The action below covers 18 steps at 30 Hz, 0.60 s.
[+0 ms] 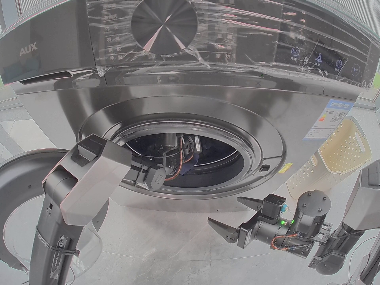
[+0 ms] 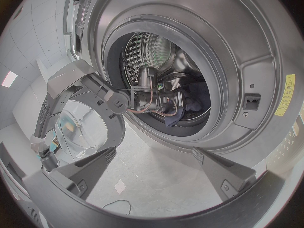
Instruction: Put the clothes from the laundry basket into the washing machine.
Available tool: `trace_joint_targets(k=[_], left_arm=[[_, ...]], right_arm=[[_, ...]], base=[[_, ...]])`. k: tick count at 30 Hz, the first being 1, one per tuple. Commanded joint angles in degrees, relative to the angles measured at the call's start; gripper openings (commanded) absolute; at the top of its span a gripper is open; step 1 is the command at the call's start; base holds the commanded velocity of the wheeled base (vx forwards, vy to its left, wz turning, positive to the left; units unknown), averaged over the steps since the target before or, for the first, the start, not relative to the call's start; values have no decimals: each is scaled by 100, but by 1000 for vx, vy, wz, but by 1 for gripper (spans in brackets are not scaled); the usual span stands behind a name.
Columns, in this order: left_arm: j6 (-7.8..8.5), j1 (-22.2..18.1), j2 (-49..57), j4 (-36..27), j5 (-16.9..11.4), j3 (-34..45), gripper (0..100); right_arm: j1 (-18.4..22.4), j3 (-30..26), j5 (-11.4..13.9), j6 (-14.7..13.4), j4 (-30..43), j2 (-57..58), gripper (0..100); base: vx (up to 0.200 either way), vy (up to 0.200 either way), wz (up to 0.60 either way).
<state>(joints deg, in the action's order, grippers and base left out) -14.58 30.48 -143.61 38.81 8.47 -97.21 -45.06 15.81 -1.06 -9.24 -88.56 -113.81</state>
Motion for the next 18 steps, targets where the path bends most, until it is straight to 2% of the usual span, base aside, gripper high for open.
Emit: trace_joint_targets(k=[1,7,17,18], left_arm=[[-63,-130,-502,311,374,-1107,0],[-63,-147,-765,434,454,-1738,0],[-27,-156,-871,513,445,-1738,0],[-19,-156,-862,513,445,-1738,100]], right_arm=[[-3,1,1,1,-3,-1,100],[-3,18,1,1,-3,8,100],[-3,18,1,-8,-3,-1,100],[-3,18,1,1,-3,8,100]], base=[[0,0,0],[0,0,0],[0,0,0],[0,0,0]])
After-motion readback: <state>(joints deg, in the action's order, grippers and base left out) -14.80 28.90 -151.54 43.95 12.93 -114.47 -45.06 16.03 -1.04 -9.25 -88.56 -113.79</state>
